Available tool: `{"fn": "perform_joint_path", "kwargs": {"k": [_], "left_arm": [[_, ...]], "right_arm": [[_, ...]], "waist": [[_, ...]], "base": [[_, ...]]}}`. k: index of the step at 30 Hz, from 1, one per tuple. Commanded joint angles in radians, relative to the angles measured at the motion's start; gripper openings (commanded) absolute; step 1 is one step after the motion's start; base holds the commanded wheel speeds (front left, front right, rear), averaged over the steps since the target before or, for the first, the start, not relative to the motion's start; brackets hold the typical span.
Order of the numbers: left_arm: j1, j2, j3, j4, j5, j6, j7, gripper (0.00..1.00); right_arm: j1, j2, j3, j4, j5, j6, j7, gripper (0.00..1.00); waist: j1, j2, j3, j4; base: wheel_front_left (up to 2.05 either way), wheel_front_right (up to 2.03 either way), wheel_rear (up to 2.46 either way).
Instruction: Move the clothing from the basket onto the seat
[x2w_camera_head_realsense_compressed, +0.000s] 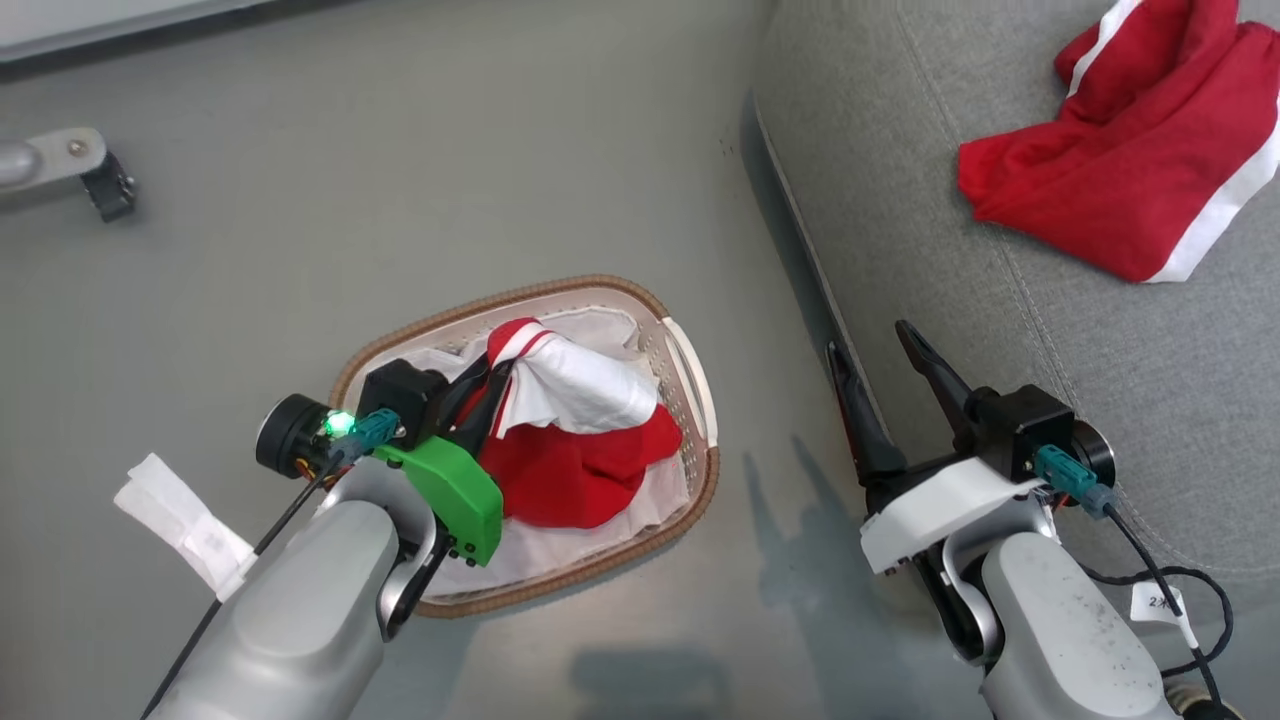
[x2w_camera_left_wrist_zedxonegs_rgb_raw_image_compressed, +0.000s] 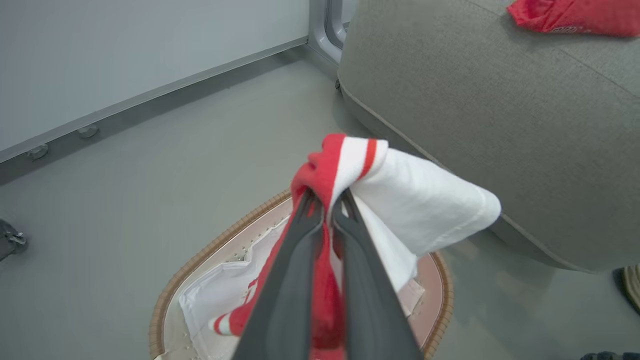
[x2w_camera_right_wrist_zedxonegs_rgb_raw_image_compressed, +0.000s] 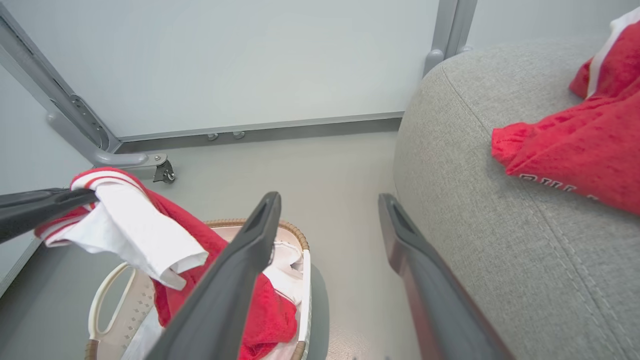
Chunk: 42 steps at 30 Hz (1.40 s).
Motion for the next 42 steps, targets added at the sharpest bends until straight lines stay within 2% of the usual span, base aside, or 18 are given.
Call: {"fn": "perform_joint_path", "kwargs": {"k": [1, 13, 17, 25, 35, 42], "left_arm": [[0.03, -0.002, 0.029, -0.024, 0.024, 0.001, -0.001, 0.0], [0.17, -0.072, 0.277, -0.221, 0.124, -0.012, -0.001, 0.0], [0.19, -0.096, 0.325, -0.294, 0.143, -0.014, -0.001, 0.0], [0.2, -0.111, 0.366, -0.424, 0.147, -0.014, -0.001, 0.0], [0.173, -0.121, 0.361, -0.549, 0.151, -0.014, -0.001, 0.0], [0.172, -0.133, 0.341, -0.572, 0.147, -0.014, -0.001, 0.0]], "right_arm": [[0.021, -0.005, -0.001, 0.007, -0.006, -0.001, -0.002, 1.0], [0.093, -0.005, -0.009, 0.035, -0.017, -0.001, -0.002, 1.0], [0.115, -0.005, -0.005, 0.04, -0.019, -0.001, -0.002, 1.0], [0.15, -0.005, -0.004, 0.053, -0.012, -0.001, -0.002, 1.0], [0.187, -0.004, 0.005, 0.055, -0.01, -0.001, -0.002, 1.0], [0.142, -0.004, 0.107, 0.001, -0.009, -0.001, -0.002, 1.0]], "waist": [[0.0001, 0.0, -0.077, 0.053], [0.0001, 0.0, -0.198, 0.104], [0.0001, 0.0, -0.229, 0.112], [0.0001, 0.0, -0.283, 0.121], [0.0001, 0.0, -0.321, 0.132], [0.0001, 0.0, -0.324, 0.149]], "base": [[0.0, 0.0, 0.0], [0.0, 0.0, 0.0], [0.0, 0.0, 0.0], [0.0, 0.0, 0.0], [0.0, 0.0, 0.0], [0.0, 0.0, 0.0]]}}
